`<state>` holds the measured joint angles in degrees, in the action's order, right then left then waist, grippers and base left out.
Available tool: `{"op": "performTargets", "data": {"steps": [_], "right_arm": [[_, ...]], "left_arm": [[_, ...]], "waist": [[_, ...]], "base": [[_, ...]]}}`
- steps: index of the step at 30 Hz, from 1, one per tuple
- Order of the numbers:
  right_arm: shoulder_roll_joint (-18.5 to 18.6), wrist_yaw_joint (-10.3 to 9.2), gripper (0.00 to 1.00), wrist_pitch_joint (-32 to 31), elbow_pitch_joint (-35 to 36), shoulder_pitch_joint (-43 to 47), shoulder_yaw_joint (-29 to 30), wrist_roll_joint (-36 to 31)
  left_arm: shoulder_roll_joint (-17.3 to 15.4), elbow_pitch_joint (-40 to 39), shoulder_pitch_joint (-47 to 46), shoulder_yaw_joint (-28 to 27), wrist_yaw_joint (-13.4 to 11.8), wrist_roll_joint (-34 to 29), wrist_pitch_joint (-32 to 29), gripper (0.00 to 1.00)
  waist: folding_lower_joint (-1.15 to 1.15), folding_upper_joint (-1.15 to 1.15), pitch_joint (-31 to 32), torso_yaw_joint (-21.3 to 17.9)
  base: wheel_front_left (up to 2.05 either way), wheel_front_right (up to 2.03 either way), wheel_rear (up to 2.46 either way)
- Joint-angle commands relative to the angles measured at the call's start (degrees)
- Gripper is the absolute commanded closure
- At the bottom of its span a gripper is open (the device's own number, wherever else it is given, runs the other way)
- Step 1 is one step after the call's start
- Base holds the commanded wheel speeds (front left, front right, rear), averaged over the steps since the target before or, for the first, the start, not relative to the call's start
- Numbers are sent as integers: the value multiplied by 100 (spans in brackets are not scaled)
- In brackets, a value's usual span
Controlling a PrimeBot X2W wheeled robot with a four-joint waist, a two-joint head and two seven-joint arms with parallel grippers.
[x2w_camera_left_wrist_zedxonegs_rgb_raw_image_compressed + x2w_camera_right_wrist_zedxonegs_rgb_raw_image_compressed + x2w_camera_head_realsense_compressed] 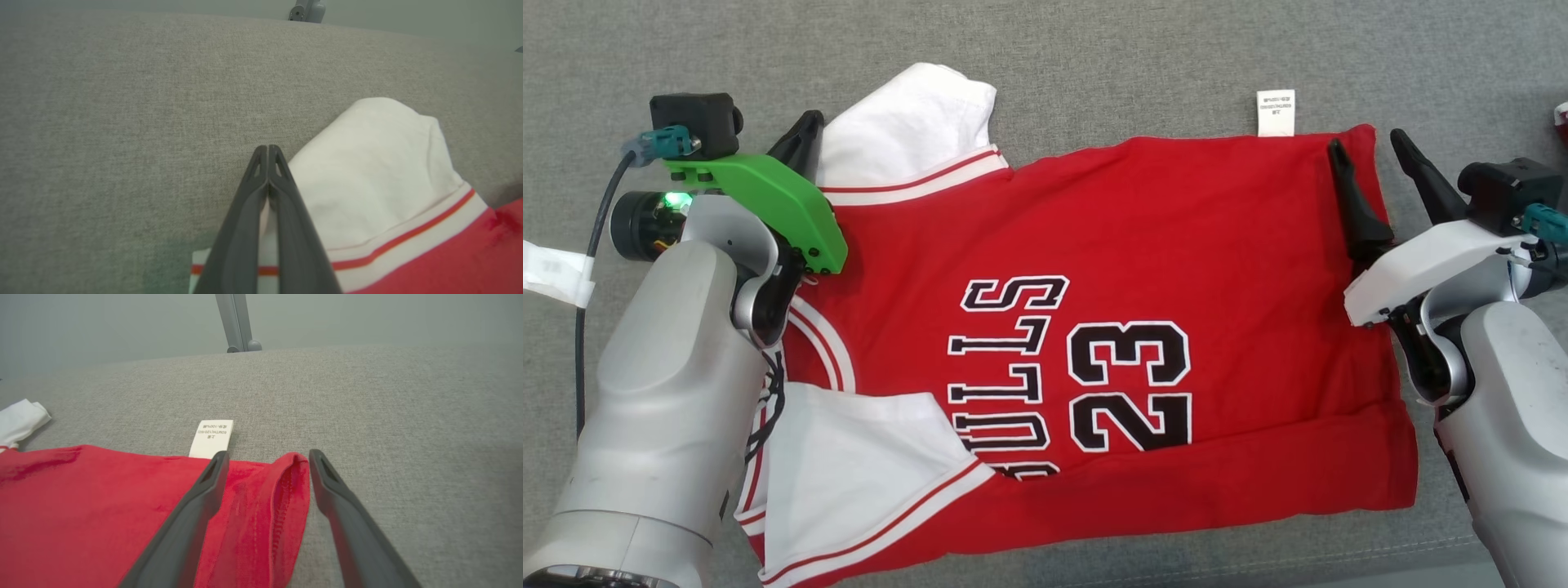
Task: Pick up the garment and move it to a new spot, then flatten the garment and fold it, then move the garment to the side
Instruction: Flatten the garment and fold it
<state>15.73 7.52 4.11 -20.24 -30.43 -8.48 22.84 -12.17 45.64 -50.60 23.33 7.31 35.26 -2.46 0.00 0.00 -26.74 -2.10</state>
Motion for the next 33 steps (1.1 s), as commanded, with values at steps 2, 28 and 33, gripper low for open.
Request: {"op": "performTargets", "data": {"steps": [2,28,33], "right_arm": [[64,-7,0,-13,-175,-127,-88,99],[144,-7,9,227,-717,-330,-297,405],[159,-7,100,5,-962,-441,-328,573]], "left_arm": [[-36,29,-108,23,20,50,76,100],[-126,7,-84,131,-32,109,658,100],[-90,-37,-107,192,-25,86,727,100]], "waist": [[0,0,0,28],[0,0,234,69],[0,0,222,124]], "base": [[0,0,0],[0,0,0],[0,0,0]]}}
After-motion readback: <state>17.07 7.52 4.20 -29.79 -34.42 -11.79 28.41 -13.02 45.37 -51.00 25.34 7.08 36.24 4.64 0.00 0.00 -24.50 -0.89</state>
